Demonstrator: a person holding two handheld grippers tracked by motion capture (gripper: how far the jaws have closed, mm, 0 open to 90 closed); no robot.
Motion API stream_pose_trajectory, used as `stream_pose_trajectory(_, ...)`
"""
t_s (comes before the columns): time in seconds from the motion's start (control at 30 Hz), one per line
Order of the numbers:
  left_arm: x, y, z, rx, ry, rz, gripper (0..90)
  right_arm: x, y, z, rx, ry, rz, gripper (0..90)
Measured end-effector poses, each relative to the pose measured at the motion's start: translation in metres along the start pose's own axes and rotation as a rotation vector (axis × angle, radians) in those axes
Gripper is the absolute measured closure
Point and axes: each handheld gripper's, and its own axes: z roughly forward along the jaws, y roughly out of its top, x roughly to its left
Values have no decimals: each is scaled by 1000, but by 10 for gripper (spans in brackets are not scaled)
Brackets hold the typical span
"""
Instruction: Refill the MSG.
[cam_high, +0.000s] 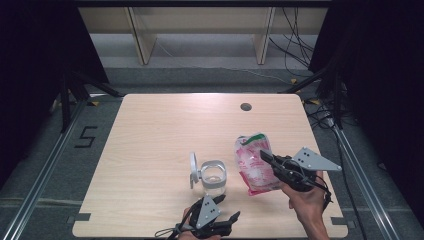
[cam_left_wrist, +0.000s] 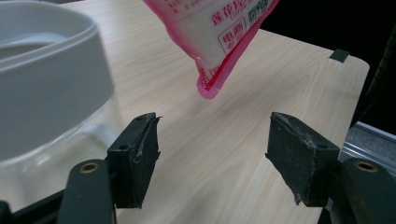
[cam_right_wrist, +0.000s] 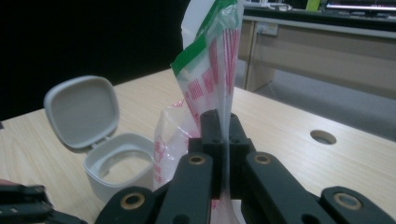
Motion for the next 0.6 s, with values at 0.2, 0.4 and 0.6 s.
stream_pose_trajectory(0.2, -3, 6, 18, -15, 17, -6, 338, 13, 12, -5, -22, 25, -25, 900)
stream_pose_trajectory(0.4, -4, 9, 27, -19, 18, -15, 359, 22, 17, -6, -48, 61, -35, 900)
stream_pose_trajectory(0.6, -9, 8, 38, -3, 22, -2, 362, 28, 18, -4, -40, 72, -61, 900)
